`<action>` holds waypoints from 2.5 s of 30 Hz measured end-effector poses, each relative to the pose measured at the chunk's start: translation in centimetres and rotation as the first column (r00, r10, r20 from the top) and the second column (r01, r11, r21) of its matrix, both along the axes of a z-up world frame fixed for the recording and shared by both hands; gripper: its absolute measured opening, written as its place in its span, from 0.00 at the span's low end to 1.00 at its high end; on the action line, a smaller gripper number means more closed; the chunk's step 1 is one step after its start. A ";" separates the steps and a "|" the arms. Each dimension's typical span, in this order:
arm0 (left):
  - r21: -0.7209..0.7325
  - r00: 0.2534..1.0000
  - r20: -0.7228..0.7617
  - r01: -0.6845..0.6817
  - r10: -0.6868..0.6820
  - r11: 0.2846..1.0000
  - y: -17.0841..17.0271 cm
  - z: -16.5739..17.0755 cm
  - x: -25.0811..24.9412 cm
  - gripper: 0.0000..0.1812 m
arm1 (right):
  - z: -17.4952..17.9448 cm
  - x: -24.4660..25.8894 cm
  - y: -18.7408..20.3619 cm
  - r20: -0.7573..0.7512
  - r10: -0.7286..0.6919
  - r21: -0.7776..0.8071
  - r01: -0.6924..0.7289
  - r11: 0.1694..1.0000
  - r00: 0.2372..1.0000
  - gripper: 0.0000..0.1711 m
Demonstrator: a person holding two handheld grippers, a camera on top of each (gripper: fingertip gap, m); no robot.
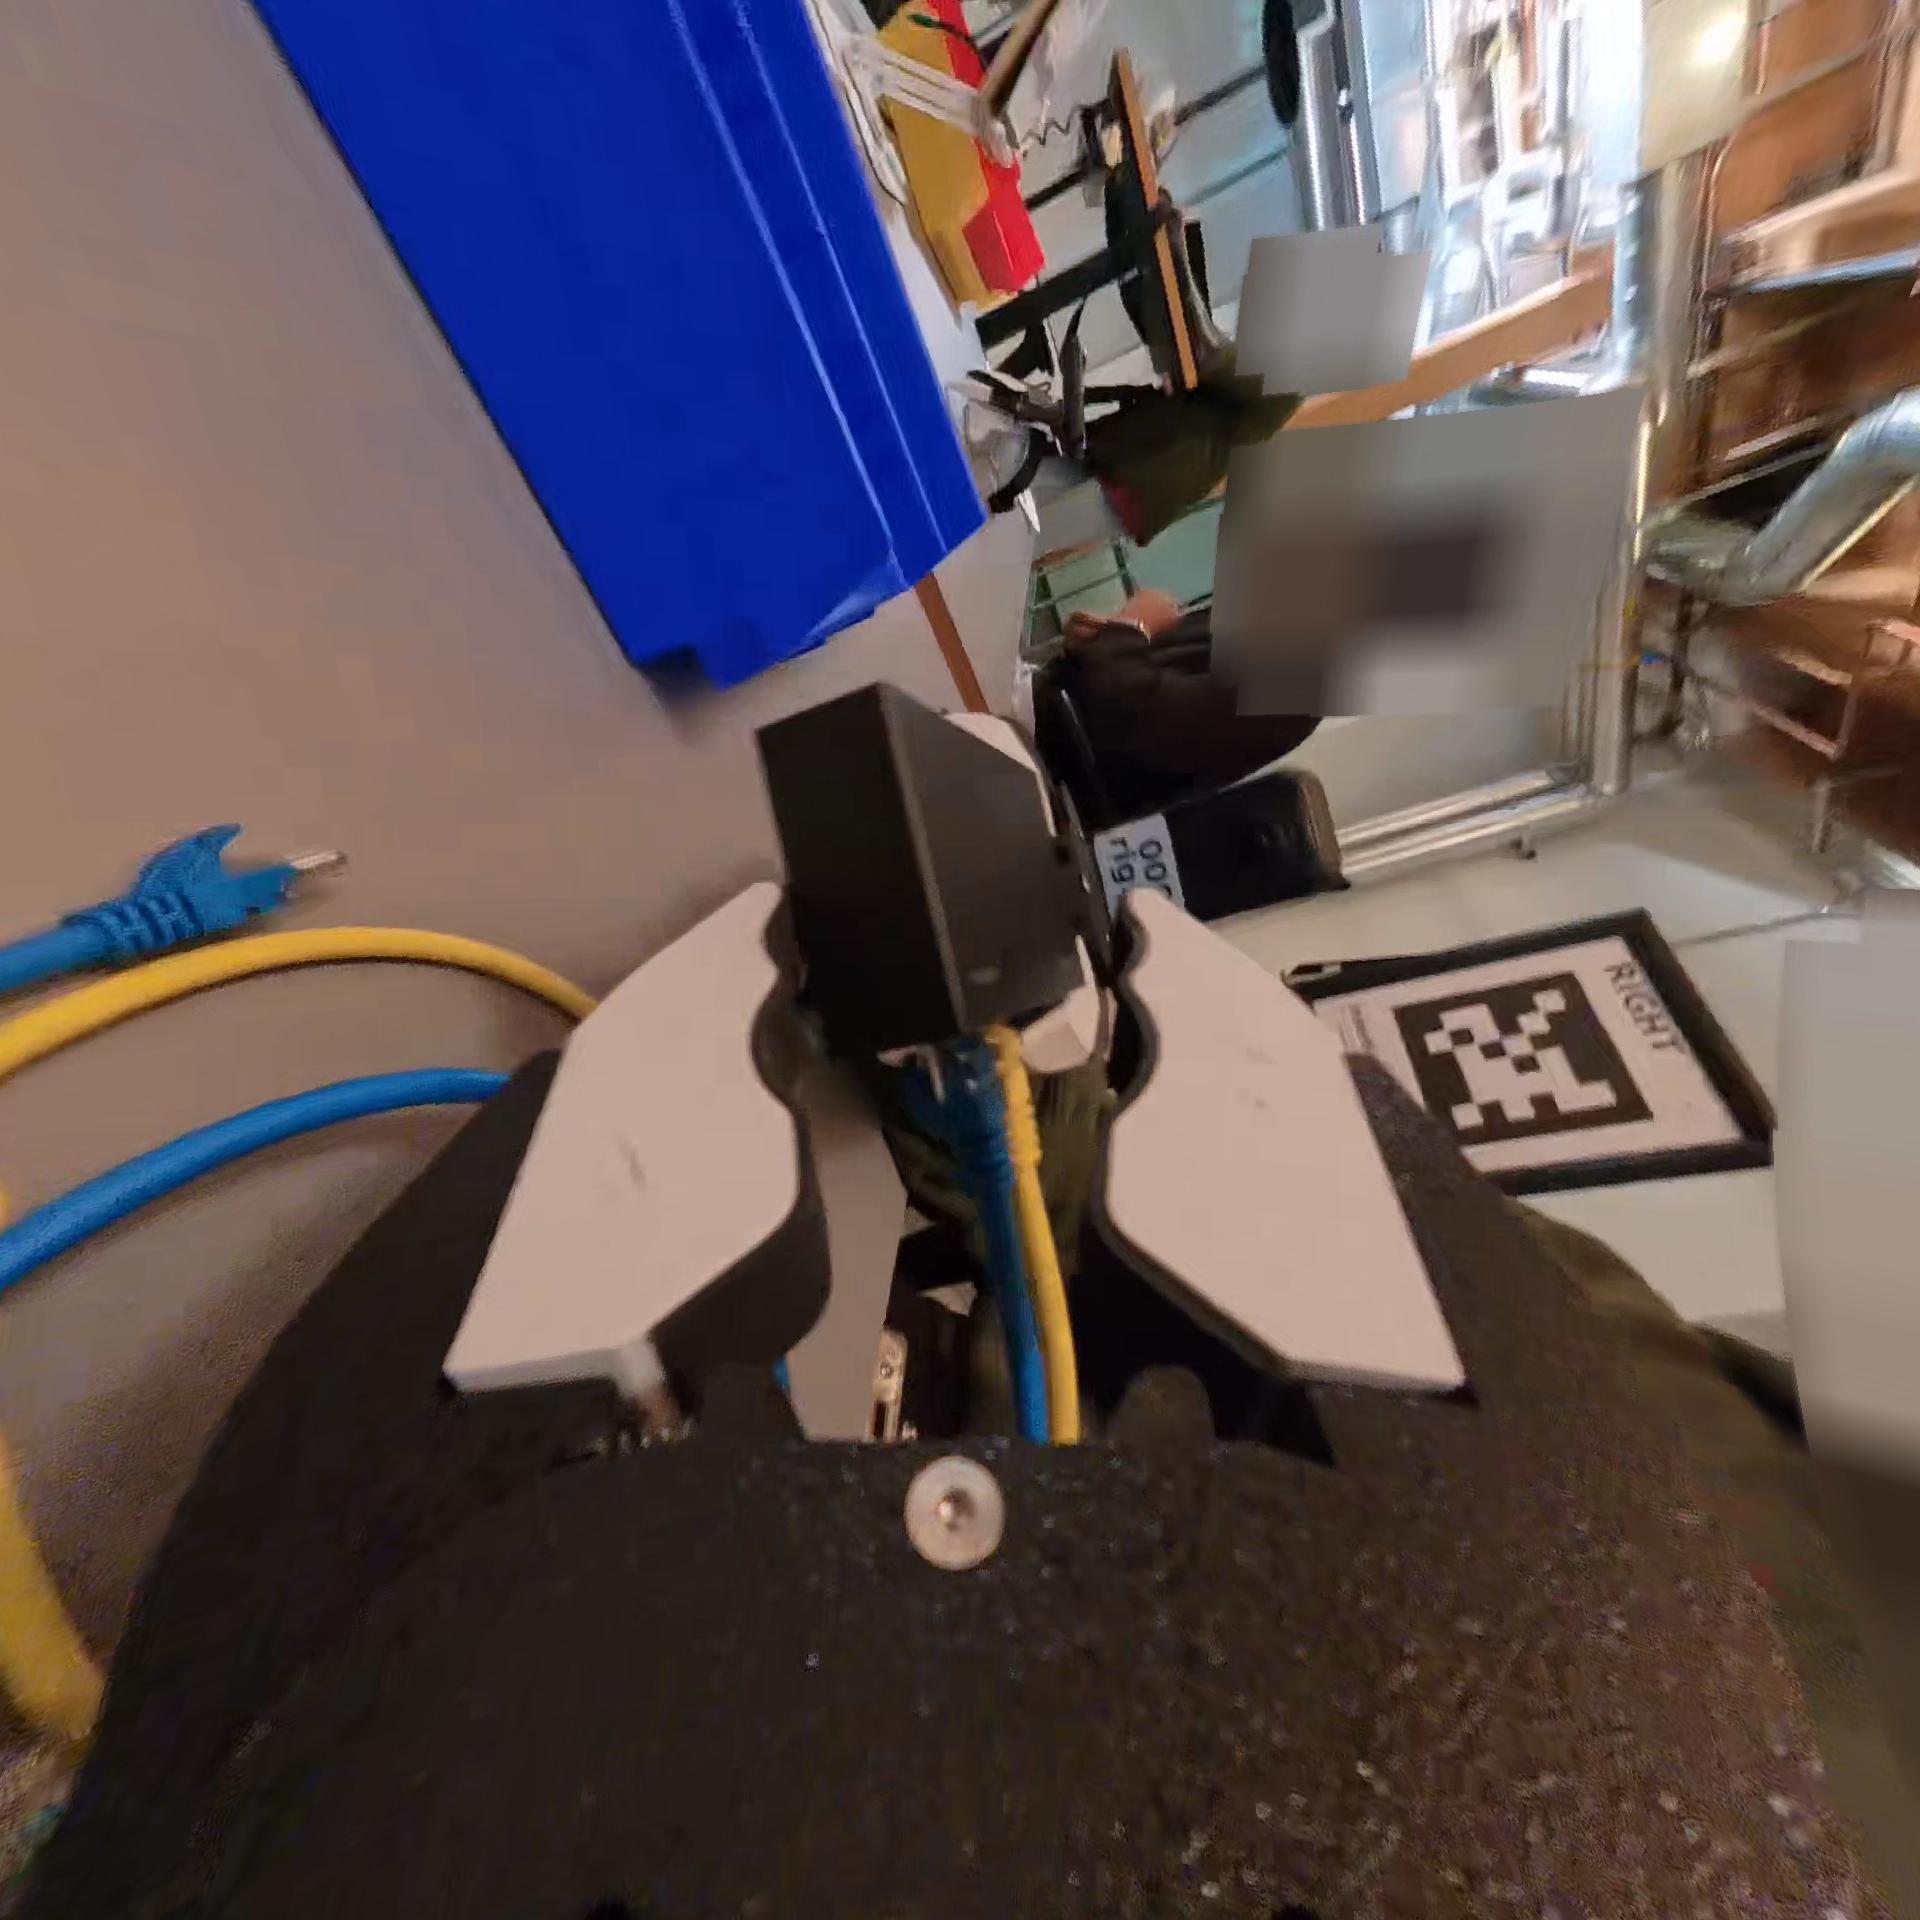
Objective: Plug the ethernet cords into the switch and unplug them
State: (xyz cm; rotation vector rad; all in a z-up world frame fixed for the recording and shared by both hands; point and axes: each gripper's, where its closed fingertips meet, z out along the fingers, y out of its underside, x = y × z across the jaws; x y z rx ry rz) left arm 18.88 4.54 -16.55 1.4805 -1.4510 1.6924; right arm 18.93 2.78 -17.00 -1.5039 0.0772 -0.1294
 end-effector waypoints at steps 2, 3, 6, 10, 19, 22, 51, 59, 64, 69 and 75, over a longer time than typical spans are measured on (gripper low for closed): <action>-0.004 1.000 -0.020 -0.023 0.023 1.000 0.0 -0.7 0.5 0.20 | 0.0 0.0 0.1 0.010 -0.012 0.004 0.012 1.000 1.000 0.36; -0.009 0.999 -0.034 -0.024 0.023 1.000 0.0 -0.7 0.5 0.19 | 0.1 0.0 0.1 0.003 -0.003 0.005 0.003 1.000 1.000 0.36; 0.034 0.997 -0.070 -0.022 0.025 0.999 -0.1 -0.5 0.3 0.18 | 0.2 0.2 0.1 0.036 -0.031 0.011 0.030 0.999 0.999 0.36; 0.176 0.998 -0.056 -0.011 0.021 0.984 -0.2 0.2 -0.1 0.17 | 0.2 0.1 0.1 0.084 -0.043 0.012 0.043 0.999 0.996 0.37; 0.214 0.995 -0.094 0.052 -0.032 0.975 0.0 -0.2 -1.0 0.15 | -0.7 0.0 0.6 0.211 -0.085 -0.068 0.102 0.993 0.974 0.39; 0.218 0.993 -0.106 0.073 -0.051 0.973 0.0 -0.4 -1.2 0.15 | -0.8 -0.3 0.7 0.231 -0.068 -0.077 0.088 0.993 0.971 0.40; 0.452 0.828 0.526 -0.464 0.192 0.762 8.4 7.2 0.1 0.22 | 0.4 3.2 -1.7 -0.151 -0.130 0.063 0.141 0.988 0.980 0.37; 0.786 0.903 0.401 -0.426 0.156 0.448 13.8 -2.4 -8.6 0.18 | 0.9 6.2 -4.5 -0.222 -0.256 0.133 0.289 0.948 0.941 0.37; 0.833 0.983 0.139 -0.183 0.123 0.522 10.6 -9.1 -10.9 0.15 | 0.6 5.6 -3.7 -0.164 -0.244 0.090 0.261 0.961 0.956 0.37; 0.820 0.988 0.072 -0.137 0.138 0.556 8.8 -10.6 -10.1 0.10 | 0.4 5.0 -3.0 -0.129 -0.220 0.059 0.229 0.972 0.967 0.37; 0.892 0.989 0.080 -0.126 0.124 0.435 9.4 -11.6 -10.1 0.04 | 0.4 5.3 -3.1 -0.134 -0.238 0.060 0.247 0.967 0.962 0.37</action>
